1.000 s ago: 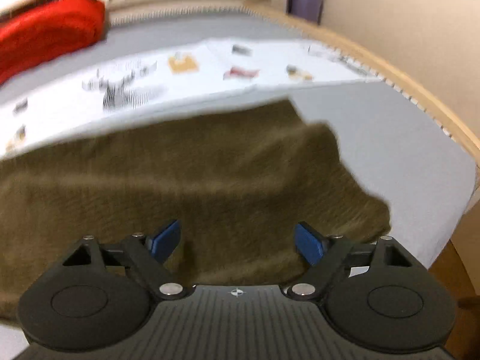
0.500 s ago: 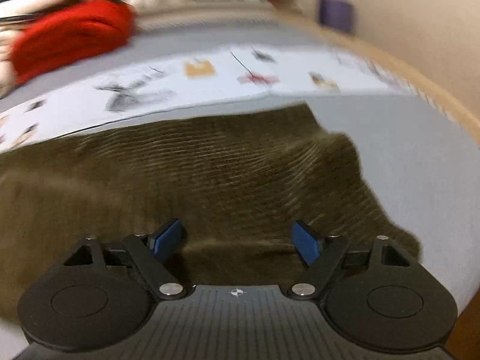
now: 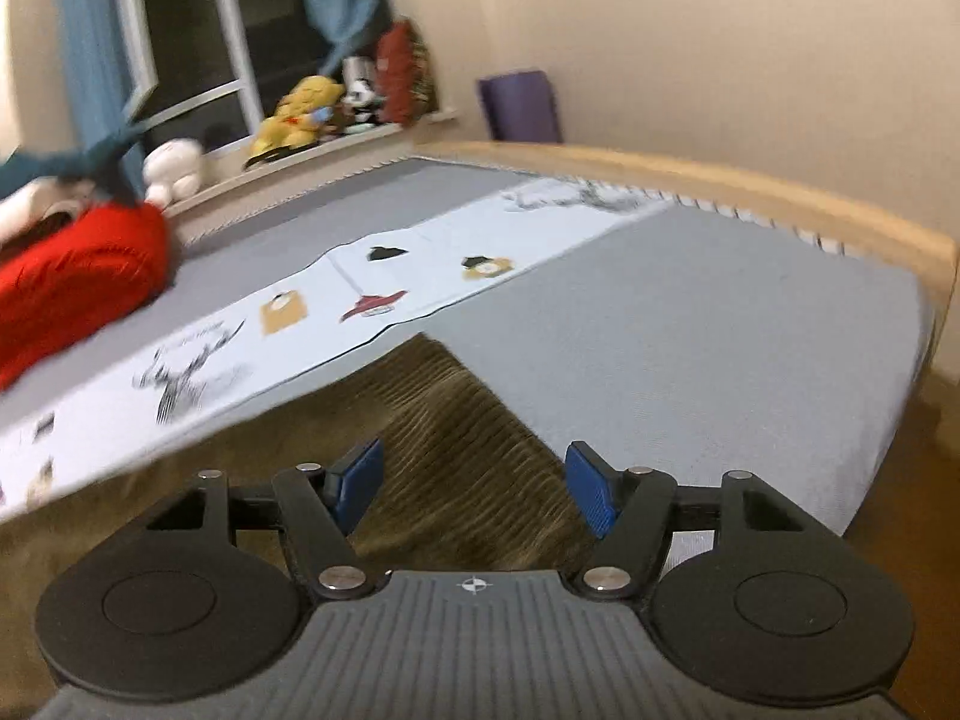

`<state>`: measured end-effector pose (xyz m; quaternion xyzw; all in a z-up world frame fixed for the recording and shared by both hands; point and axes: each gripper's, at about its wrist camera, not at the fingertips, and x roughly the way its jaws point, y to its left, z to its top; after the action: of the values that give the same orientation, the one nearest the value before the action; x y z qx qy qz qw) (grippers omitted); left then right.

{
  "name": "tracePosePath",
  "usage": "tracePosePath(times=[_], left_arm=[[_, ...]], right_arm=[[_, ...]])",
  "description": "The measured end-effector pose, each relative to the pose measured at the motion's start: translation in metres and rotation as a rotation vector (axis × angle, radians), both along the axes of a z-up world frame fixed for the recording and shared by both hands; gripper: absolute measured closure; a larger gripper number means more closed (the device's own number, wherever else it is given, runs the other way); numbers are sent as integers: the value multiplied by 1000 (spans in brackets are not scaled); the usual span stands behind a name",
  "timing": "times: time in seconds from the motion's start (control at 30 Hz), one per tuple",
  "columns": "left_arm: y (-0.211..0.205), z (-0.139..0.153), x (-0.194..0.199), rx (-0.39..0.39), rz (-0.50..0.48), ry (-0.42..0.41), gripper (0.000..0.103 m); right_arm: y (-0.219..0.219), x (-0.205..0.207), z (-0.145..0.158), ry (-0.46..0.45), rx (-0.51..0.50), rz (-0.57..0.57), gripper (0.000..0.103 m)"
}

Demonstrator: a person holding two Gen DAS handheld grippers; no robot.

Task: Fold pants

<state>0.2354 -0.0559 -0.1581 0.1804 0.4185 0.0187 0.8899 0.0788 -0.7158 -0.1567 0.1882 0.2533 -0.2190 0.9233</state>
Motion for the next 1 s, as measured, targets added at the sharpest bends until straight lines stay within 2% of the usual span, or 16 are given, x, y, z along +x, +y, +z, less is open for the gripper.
tracePosePath(times=[0.2, 0.37, 0.4, 0.47, 0.5, 0.6, 0.67, 0.73, 0.77, 0.8, 0.83, 0.87, 0.9, 1.0], left_arm=[[3, 0, 7, -20, 45, 15, 0], [4, -1, 10, -21, 61, 26, 0], [3, -1, 11, -16, 62, 26, 0], [3, 0, 13, -10, 67, 24, 0], [3, 0, 14, -9, 72, 24, 0], [5, 0, 18, -12, 89, 25, 0], [4, -2, 21, -12, 95, 28, 0], [2, -3, 23, -11, 100, 26, 0], [2, -2, 24, -11, 102, 24, 0], [1, -1, 24, -11, 104, 24, 0], [0, 0, 25, -12, 104, 25, 0], [0, 1, 24, -13, 100, 27, 0], [-1, 2, 23, -15, 95, 28, 0], [-2, 5, 19, -23, 78, 20, 0]], right_arm=[[-10, 61, -6, 113, 3, 68, 34], [-4, 108, -17, 209, -113, 87, 34], [-5, 117, -24, 241, -120, 81, 42], [-5, 124, -31, 269, -115, 123, 79], [1, 124, -28, 248, -159, 154, 92], [17, 107, -1, 100, -217, 240, 92], [11, 98, 8, 45, -197, 217, 92], [-7, 104, -7, 121, -168, 144, 89], [-15, 110, -20, 184, -156, 115, 83], [-23, 113, -34, 246, -138, 93, 65], [-27, 110, -39, 223, -143, 68, 53], [-29, 105, -38, 201, -158, 33, 34], [-31, 98, -35, 190, -149, 15, 29], [-39, 64, -18, 79, -64, -23, 28]])
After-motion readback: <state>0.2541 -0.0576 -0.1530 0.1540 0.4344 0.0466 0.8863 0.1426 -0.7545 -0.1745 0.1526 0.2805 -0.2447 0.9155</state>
